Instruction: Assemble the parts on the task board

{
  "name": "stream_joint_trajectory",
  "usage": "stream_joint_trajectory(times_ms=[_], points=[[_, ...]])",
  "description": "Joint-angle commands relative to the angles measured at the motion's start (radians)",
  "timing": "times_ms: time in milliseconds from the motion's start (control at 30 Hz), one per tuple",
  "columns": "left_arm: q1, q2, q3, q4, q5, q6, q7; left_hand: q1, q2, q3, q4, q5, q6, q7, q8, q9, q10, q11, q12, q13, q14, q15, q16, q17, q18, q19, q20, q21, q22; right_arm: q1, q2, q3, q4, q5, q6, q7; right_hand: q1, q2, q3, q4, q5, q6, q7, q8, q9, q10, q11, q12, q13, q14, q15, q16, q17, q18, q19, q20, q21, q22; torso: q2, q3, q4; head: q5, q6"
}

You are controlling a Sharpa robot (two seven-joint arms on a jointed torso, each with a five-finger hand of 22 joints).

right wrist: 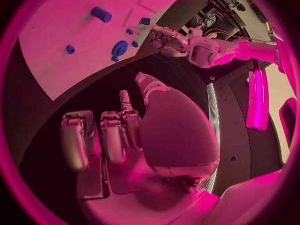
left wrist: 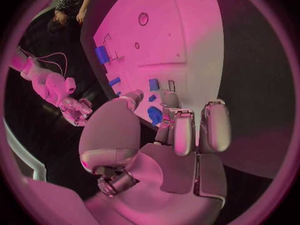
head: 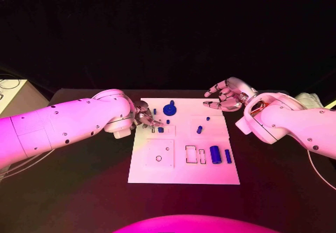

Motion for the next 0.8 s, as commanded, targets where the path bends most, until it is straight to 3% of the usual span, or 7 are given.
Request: stream_joint_trajectory(times_ms=[33, 333, 500, 800], points=[[-0.005, -0.005, 0.000, 0.019, 0.015, -0.072, 0.015, 0.005, -0.001, -0.006, 0.000, 0.004, -0.006, 0.001, -0.006, -0.002, -0.003, 0.000, -0.001, 0.003, 0.067, 0.006, 0.003, 0.171, 0.009, 0.003, 0.006, 0.003, 0.005, -0.002, -0.001, 0.000, 0.000, -0.005, 0.010, 0.010, -0.009, 0.002, -0.002, 0.005, 0.003, -0.006, 0.000, 0.004, 0.001, -0.004, 0.003, -0.003, 0.156, 0.104, -0.002, 0.004, 0.263, 0.005, 0.086, 0.001, -0.003, 0.233, -0.001, -0.0005, -0.0005, 0.002, 0.000], [-0.034, -0.016, -0.005, 0.041, 0.002, -0.138, 0.023, 0.003, 0.006, -0.012, 0.000, 0.003, -0.009, 0.004, -0.016, -0.012, 0.001, 0.002, 0.004, 0.006, 0.070, 0.008, 0.008, 0.178, 0.008, 0.007, 0.008, 0.006, 0.011, -0.004, -0.005, 0.000, 0.000, -0.005, 0.011, 0.009, -0.011, 0.002, -0.001, 0.007, 0.003, -0.007, 0.000, 0.005, 0.001, -0.004, 0.003, -0.003, 0.156, 0.104, -0.002, 0.004, 0.263, 0.005, 0.087, 0.001, -0.002, 0.234, -0.002, -0.0013, 0.0020, 0.003, 0.005], [-0.049, -0.014, -0.005, 0.040, 0.027, -0.182, 0.040, 0.017, 0.015, -0.014, -0.001, 0.006, -0.020, 0.012, -0.039, -0.033, -0.007, 0.009, 0.000, -0.004, 0.069, 0.014, 0.005, 0.173, 0.009, 0.004, 0.013, 0.003, 0.006, -0.005, -0.005, 0.000, 0.000, -0.005, 0.012, 0.009, -0.011, 0.002, -0.001, 0.007, 0.003, -0.007, 0.000, 0.005, 0.001, -0.004, 0.003, -0.003, 0.156, 0.104, -0.002, 0.004, 0.263, 0.005, 0.087, 0.001, -0.002, 0.234, 0.000, -0.0007, -0.0004, 0.006, 0.007], [-0.057, -0.006, -0.006, 0.027, 0.046, -0.169, 0.036, 0.021, 0.016, -0.014, -0.001, 0.007, -0.020, 0.013, -0.042, -0.038, -0.012, 0.010, -0.003, -0.009, 0.068, 0.015, 0.003, 0.170, 0.010, 0.000, 0.014, 0.000, 0.001, -0.006, -0.005, 0.000, 0.000, -0.005, 0.012, 0.009, -0.011, 0.002, -0.001, 0.007, 0.003, -0.007, 0.000, 0.005, 0.001, -0.004, 0.003, -0.003, 0.156, 0.104, -0.002, 0.004, 0.263, 0.005, 0.087, 0.001, -0.002, 0.234, 0.000, -0.0002, -0.0016, 0.006, 0.007]])
